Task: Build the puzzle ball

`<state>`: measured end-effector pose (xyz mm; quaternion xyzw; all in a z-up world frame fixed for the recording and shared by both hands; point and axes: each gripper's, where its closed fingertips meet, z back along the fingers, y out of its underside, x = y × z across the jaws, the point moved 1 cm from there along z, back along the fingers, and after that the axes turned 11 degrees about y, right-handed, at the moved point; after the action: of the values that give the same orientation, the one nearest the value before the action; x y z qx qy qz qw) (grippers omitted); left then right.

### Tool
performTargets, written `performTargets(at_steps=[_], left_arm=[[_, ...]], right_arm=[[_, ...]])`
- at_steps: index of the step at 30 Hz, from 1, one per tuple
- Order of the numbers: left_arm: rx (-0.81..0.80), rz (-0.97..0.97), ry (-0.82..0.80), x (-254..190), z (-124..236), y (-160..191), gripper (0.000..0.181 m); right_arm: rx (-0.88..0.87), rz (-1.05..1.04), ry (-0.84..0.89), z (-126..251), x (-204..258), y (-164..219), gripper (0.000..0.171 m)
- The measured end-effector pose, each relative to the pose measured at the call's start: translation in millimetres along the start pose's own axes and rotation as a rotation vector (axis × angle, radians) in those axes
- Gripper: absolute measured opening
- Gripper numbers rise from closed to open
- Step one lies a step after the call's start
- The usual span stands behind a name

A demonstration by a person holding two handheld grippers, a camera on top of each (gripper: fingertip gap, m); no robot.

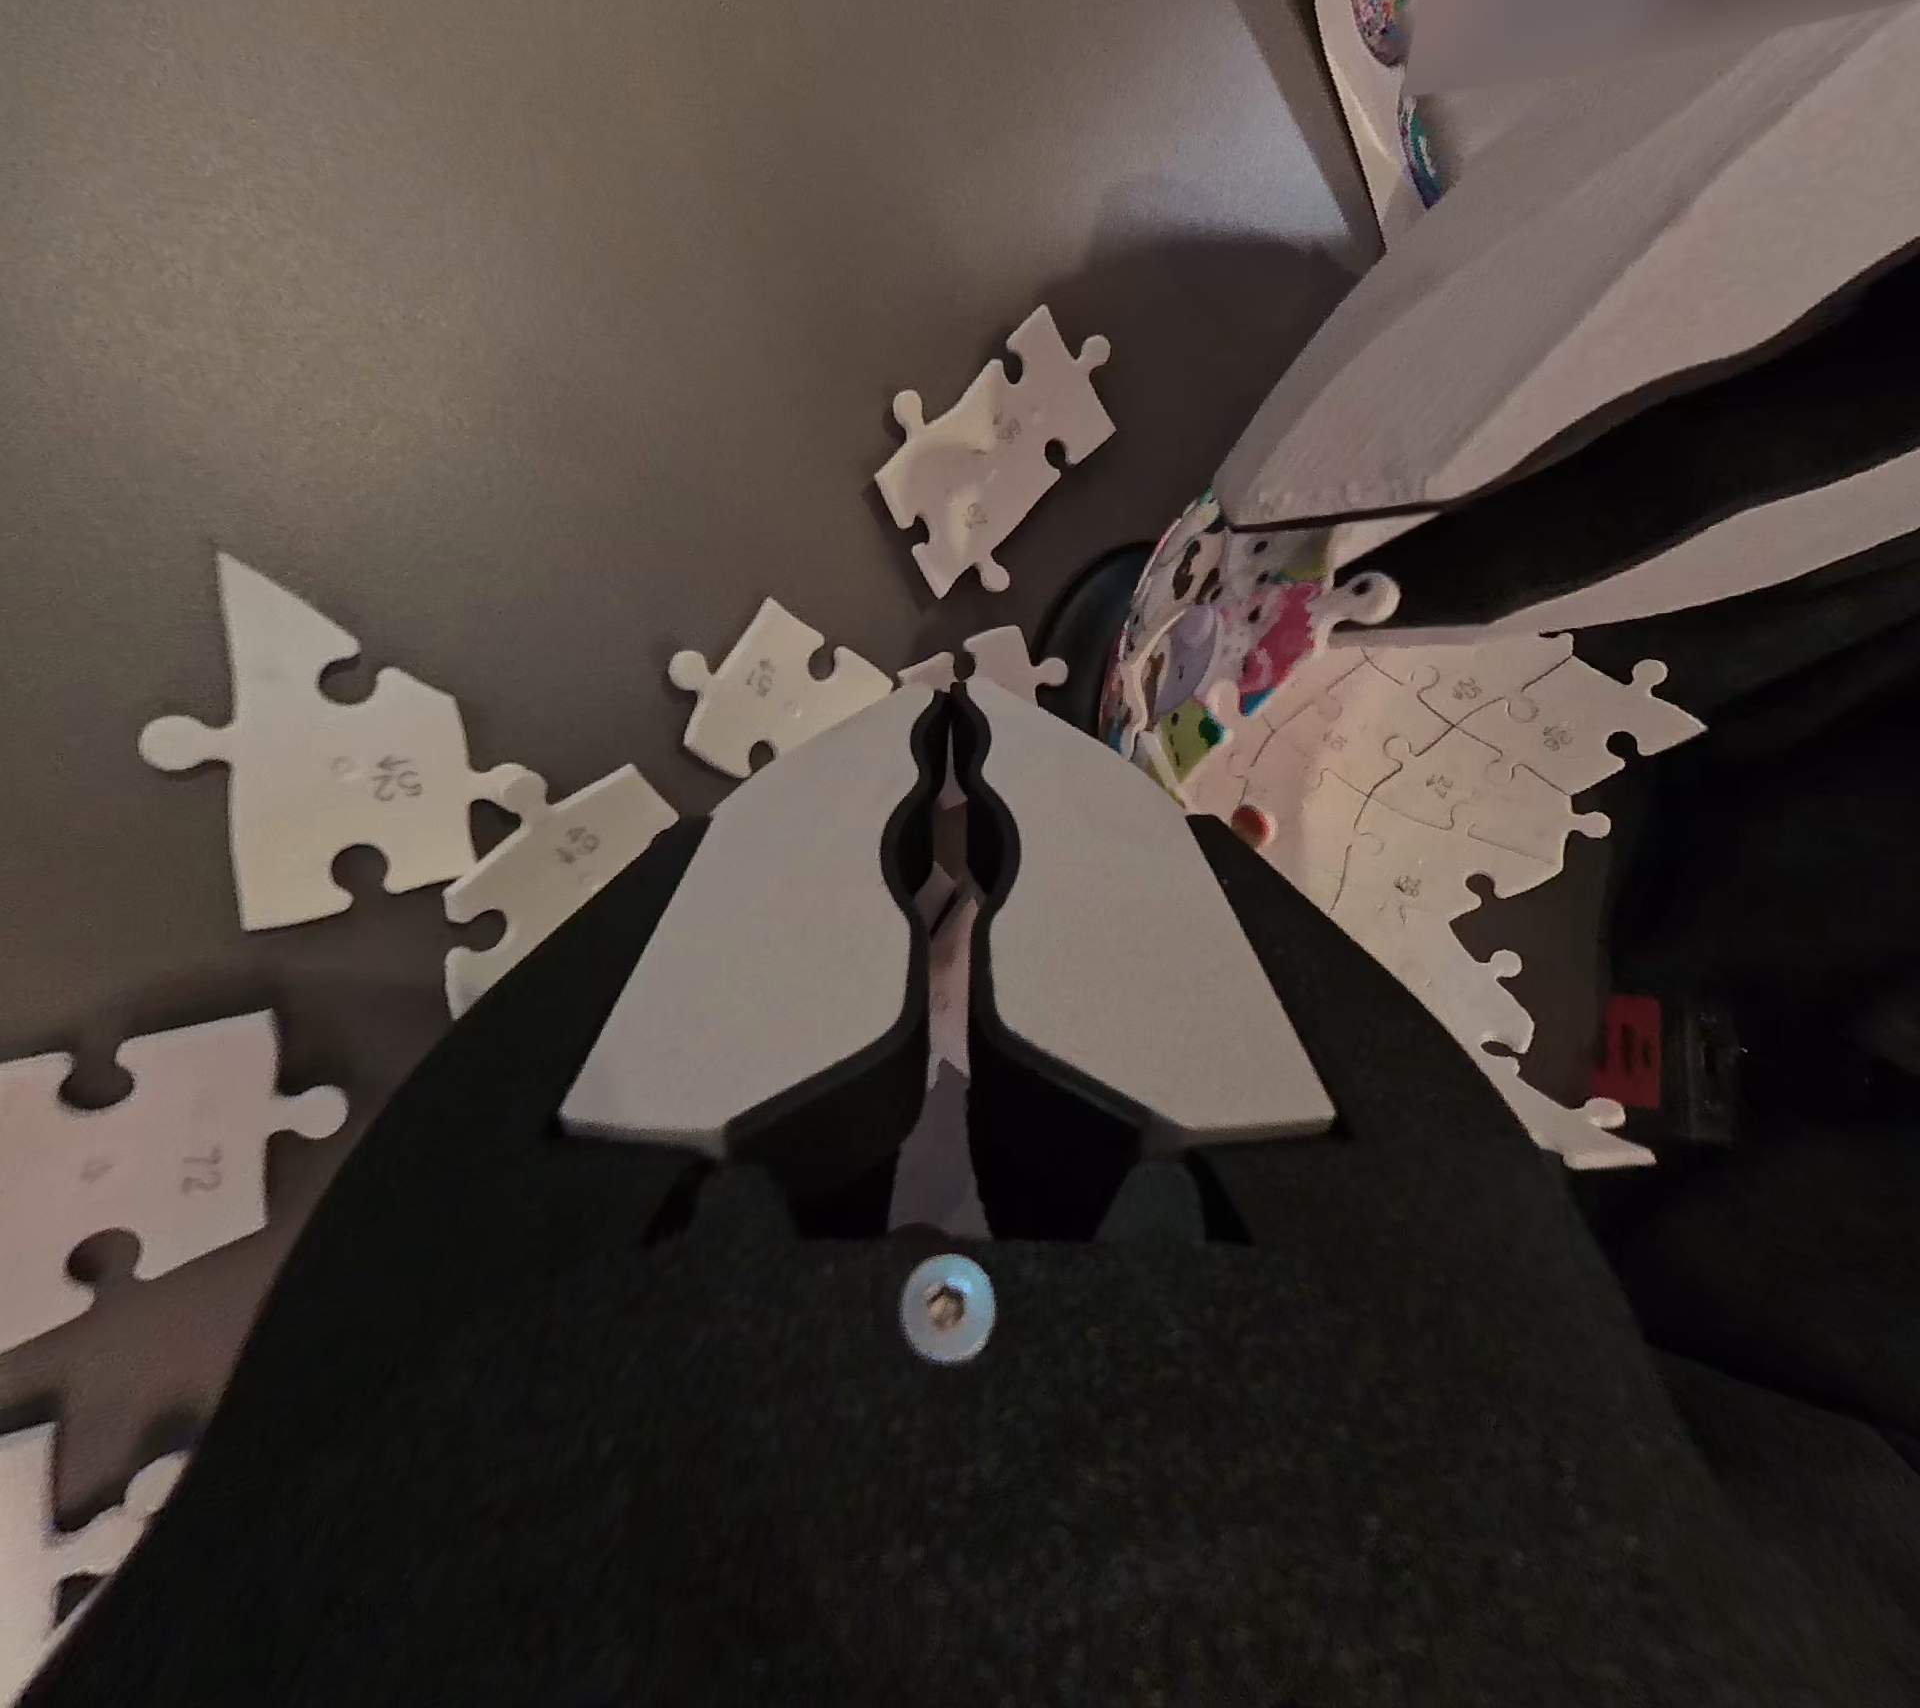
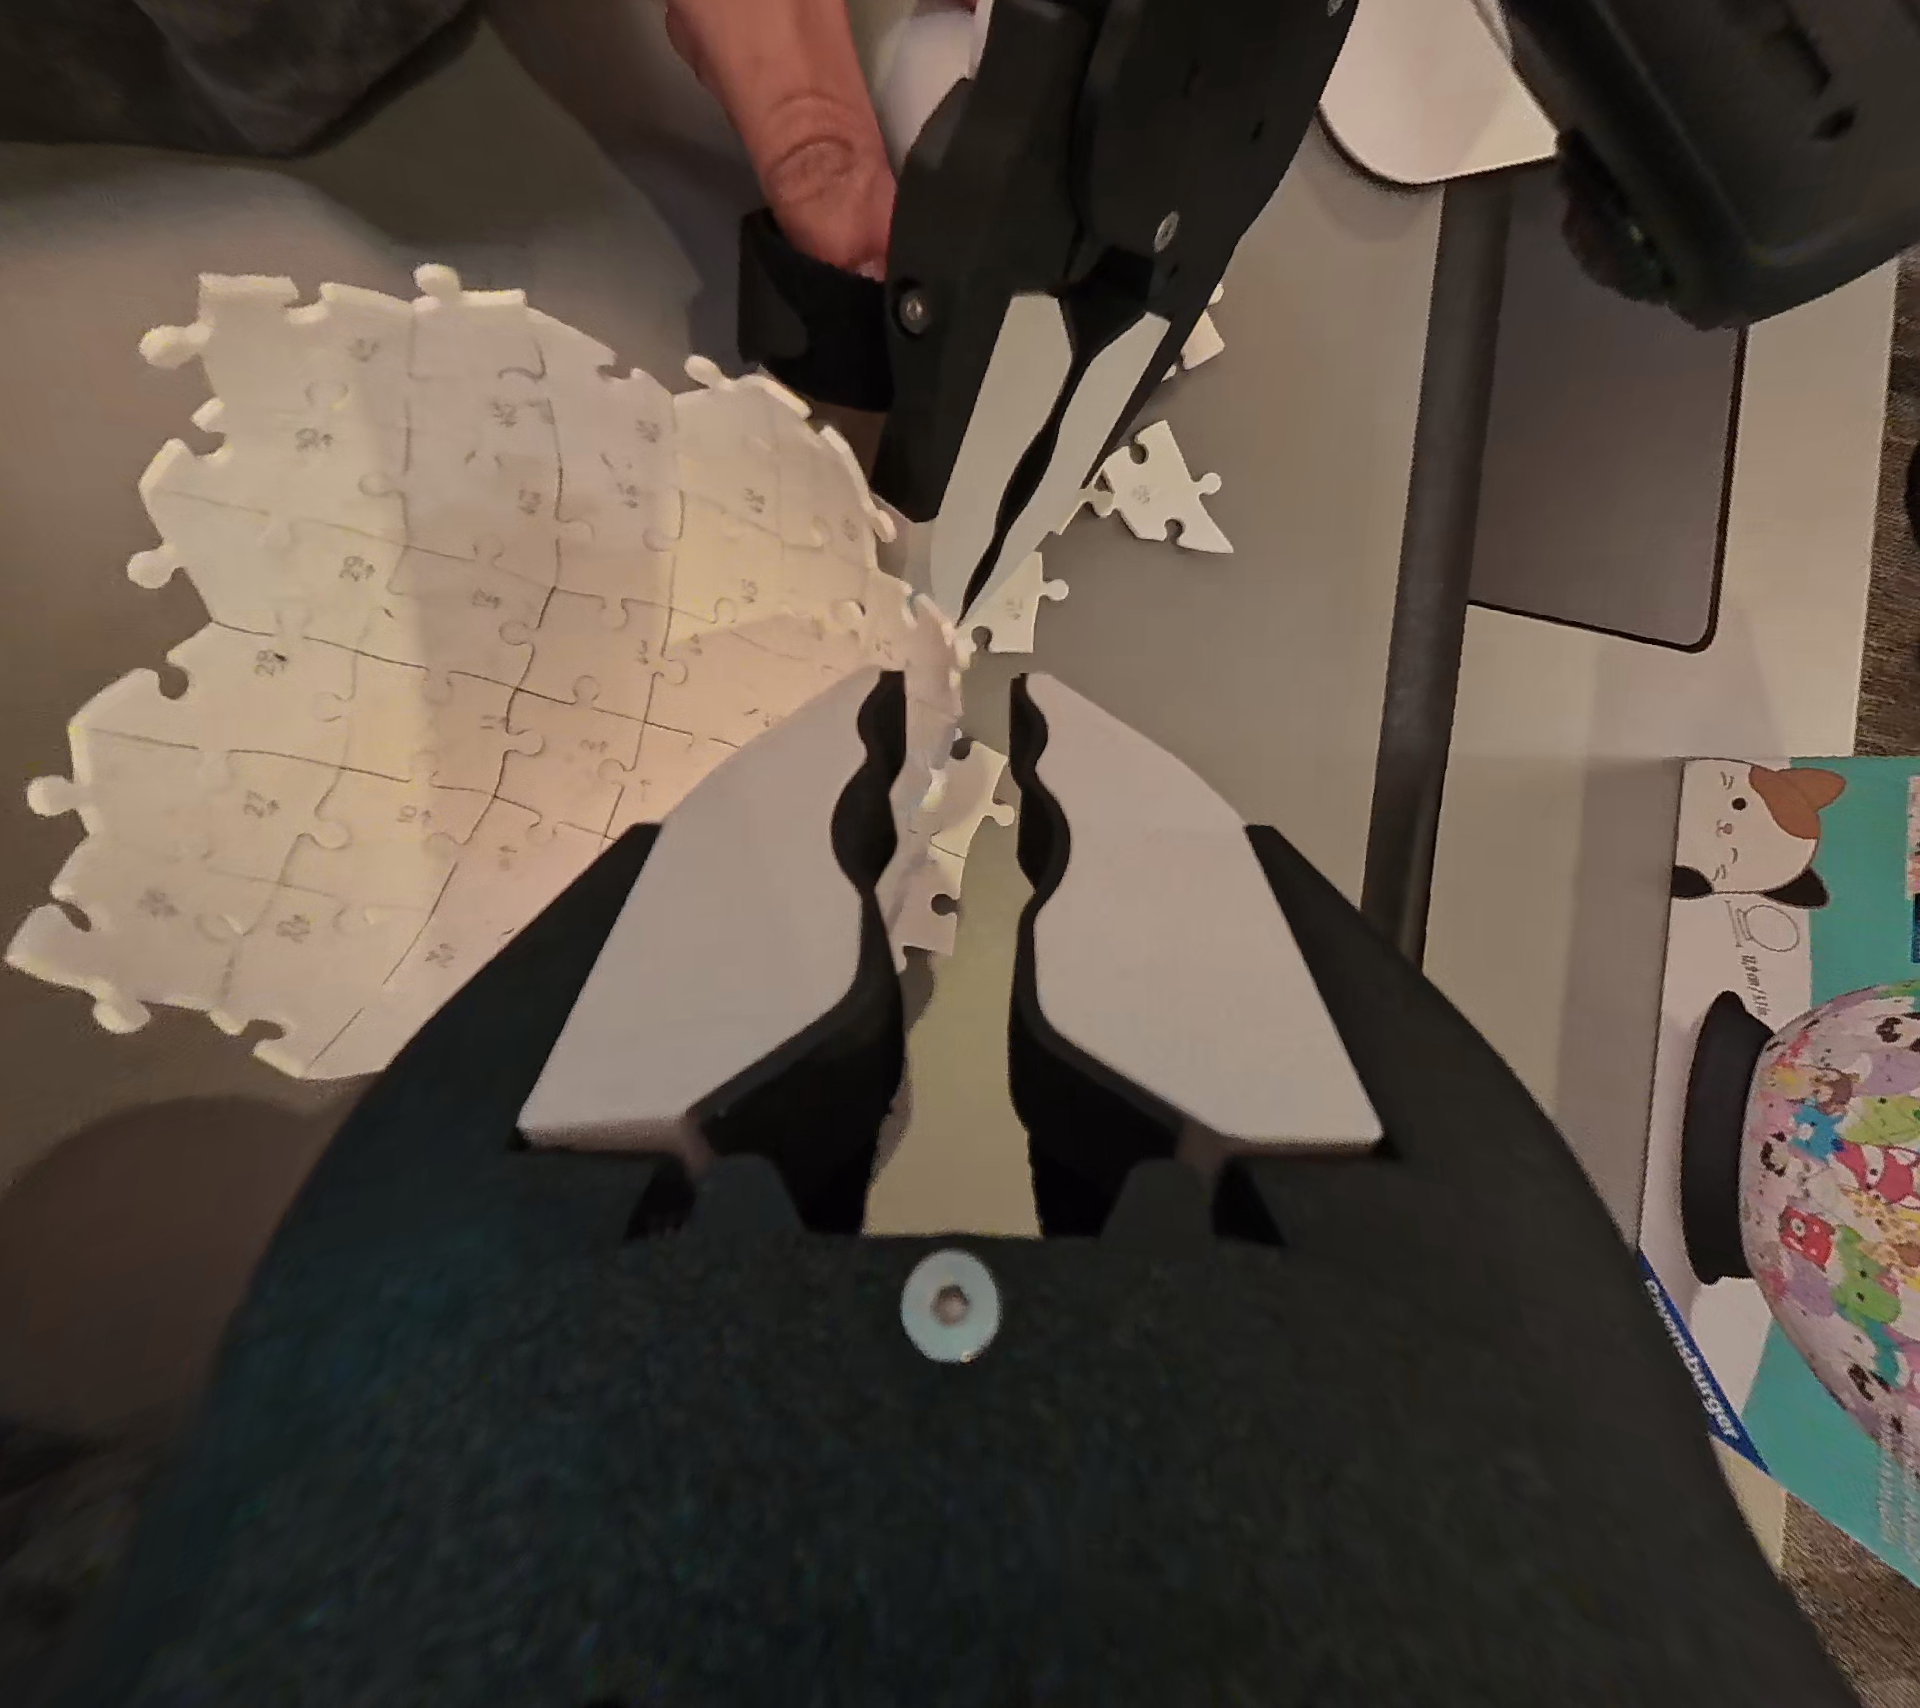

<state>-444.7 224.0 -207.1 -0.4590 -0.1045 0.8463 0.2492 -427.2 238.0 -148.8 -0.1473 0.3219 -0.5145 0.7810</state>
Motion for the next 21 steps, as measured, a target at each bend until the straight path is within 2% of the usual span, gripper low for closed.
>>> performTargets(at_steps=[10, 16, 17, 18, 20, 21], left_arm=[[-0.004, 0.003, 0.007, -1, -2, -2, 0.0], [-0.004, 0.0, 0.014, -2, -4, -3, 0.0], [-0.004, -0.002, 0.014, -2, -4, -3, 0.0], [-0.004, -0.004, 0.014, -2, -4, -3, 0.0], [-0.006, -0.005, 0.018, -2, -4, -3, 0.0], [-0.008, -0.005, 0.022, -2, -4, -3, 0.0]], right_arm=[[-0.015, 0.007, 0.027, 2, -4, -5, 0.026], [-0.055, 0.022, 0.138, 27, -18, -21, 0.03], [-0.08, 0.036, 0.163, 36, -18, -28, 0.022], [-0.109, 0.053, 0.172, 45, -14, -36, 0.0], [-0.16, 0.097, 0.131, 51, 9, -48, 0.0], [-0.122, 0.135, 0.108, 45, 23, -46, 0.0]])
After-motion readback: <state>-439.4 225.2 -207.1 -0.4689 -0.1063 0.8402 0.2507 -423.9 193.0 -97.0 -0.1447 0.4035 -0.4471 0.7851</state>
